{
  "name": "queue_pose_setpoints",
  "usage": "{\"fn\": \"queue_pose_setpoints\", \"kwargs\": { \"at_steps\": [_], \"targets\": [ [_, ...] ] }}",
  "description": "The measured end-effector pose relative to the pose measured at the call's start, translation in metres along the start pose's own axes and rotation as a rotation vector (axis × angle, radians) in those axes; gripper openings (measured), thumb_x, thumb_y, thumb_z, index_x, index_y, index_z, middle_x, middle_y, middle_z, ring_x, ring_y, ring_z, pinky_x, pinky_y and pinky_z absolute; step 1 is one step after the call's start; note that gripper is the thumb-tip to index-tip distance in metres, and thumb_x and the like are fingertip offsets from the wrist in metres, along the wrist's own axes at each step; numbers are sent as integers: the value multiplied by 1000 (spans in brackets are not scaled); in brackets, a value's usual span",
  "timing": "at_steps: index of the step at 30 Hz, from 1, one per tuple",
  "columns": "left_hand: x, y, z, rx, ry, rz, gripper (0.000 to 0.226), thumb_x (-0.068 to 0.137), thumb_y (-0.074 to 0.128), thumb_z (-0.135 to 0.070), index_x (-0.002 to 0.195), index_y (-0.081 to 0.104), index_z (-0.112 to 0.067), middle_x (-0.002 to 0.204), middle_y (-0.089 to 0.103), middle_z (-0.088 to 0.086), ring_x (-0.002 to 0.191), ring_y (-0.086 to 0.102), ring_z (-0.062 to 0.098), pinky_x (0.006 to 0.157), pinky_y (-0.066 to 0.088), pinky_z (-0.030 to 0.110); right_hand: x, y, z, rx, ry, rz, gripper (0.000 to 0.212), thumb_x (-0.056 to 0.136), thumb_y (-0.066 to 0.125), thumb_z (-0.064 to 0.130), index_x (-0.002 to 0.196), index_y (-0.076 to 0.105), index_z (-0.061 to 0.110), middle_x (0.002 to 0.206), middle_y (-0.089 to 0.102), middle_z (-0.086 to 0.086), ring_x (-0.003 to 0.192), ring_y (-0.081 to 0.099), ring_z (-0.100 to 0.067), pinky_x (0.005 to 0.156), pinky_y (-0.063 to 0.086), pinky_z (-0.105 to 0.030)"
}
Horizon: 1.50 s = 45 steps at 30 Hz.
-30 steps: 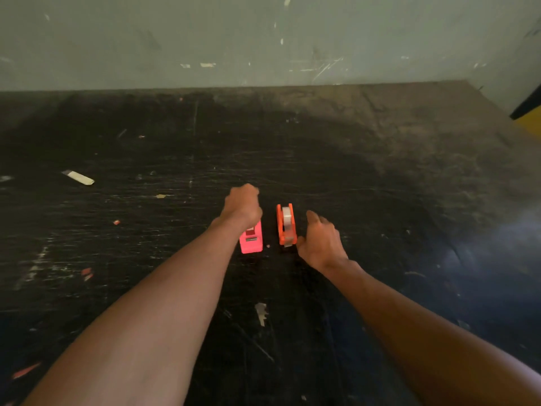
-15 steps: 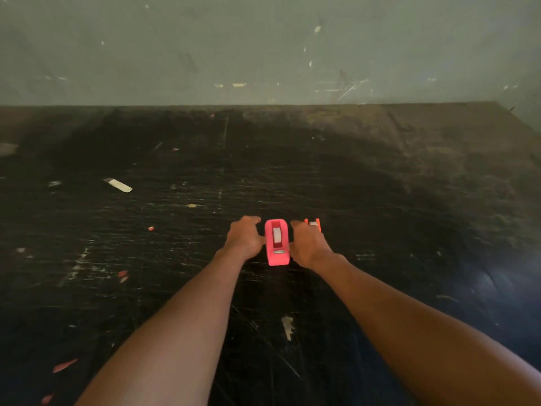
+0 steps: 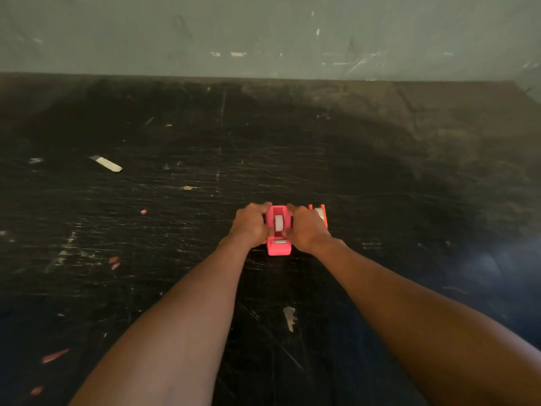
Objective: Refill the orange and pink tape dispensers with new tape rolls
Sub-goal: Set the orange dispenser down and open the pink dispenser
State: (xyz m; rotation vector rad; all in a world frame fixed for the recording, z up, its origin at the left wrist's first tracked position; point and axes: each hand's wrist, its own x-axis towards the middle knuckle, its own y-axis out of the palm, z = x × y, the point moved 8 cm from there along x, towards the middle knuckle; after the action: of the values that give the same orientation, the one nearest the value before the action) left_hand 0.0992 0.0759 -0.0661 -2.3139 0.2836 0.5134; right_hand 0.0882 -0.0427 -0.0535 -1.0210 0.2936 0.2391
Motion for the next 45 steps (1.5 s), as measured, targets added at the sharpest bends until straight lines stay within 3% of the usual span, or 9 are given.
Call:
{"fn": "queue_pose_setpoints", "kwargs": {
  "at_steps": [8, 13, 21, 25, 27, 30, 34, 41, 45],
  "targets": [
    [-90, -20, -16, -88, 35, -80, 51, 97, 61, -8, 145, 51, -21, 137, 57, 10, 124, 60, 30, 102, 53, 51, -86, -23, 23, 72, -96, -93, 43, 92, 62, 10, 134, 52, 14, 107, 68, -8, 101, 67, -22, 91, 54, -38],
    [-158, -15, -17, -37, 65, -111, 63, 91, 67, -2, 148, 49, -20, 143, 56, 9, 129, 57, 30, 104, 51, 50, -151, -22, 27, 31, -130, -116, 49, 94, 61, 12, 140, 47, 12, 109, 68, -10, 102, 66, -24, 101, 49, -43],
    [-247, 32, 27, -54, 28, -65, 56, 93, 66, -10, 146, 50, -21, 136, 60, 6, 124, 60, 27, 106, 50, 50, -249, 29, 2, 192, -28, -95, 48, 91, 66, 12, 135, 51, 19, 106, 69, -6, 97, 68, -20, 88, 56, -35],
    [-285, 51, 63, -76, 11, -35, 18, 96, 62, -18, 111, 70, -24, 113, 70, 4, 108, 67, 24, 102, 53, 47, -292, 67, -5, 213, 27, -89, 41, 91, 66, 12, 130, 57, 22, 100, 69, -3, 90, 68, -17, 82, 57, -32],
    [-301, 62, 83, -81, 0, -17, 29, 95, 63, -17, 123, 67, -26, 119, 68, 4, 111, 66, 25, 103, 53, 46, -311, 88, -6, 228, 34, -73, 38, 92, 65, 13, 128, 57, 21, 96, 68, -2, 84, 67, -15, 77, 57, -30],
    [-317, 73, 104, -66, -17, -24, 51, 95, 63, -17, 145, 52, -24, 135, 61, 7, 122, 62, 29, 104, 52, 47, -330, 107, -5, 204, 9, -78, 36, 93, 63, 13, 128, 56, 19, 96, 67, -2, 88, 68, -18, 83, 58, -36],
    [-324, 86, 121, -154, -55, -27, 47, 100, 56, -18, 146, 50, -22, 135, 60, 11, 124, 61, 31, 104, 51, 49, -335, 124, -11, 195, 17, -64, 47, 94, 61, 11, 139, 48, 17, 105, 68, -7, 94, 68, -21, 88, 57, -38],
    [-315, 96, 131, -37, -69, -11, 58, 96, 62, -14, 150, 44, -23, 142, 56, 10, 127, 58, 29, 106, 50, 47, -323, 140, -21, 175, 33, -24, 52, 93, 62, 11, 142, 47, 18, 113, 68, -8, 101, 67, -21, 94, 52, -37],
    [-311, 95, 130, -6, -55, -8, 57, 92, 68, -13, 145, 51, -25, 137, 60, 7, 124, 60, 28, 103, 53, 47, -317, 139, -20, 184, -6, 5, 63, 93, 63, 14, 150, 36, 19, 113, 68, -8, 96, 67, -19, 79, 54, -28]
  ]
}}
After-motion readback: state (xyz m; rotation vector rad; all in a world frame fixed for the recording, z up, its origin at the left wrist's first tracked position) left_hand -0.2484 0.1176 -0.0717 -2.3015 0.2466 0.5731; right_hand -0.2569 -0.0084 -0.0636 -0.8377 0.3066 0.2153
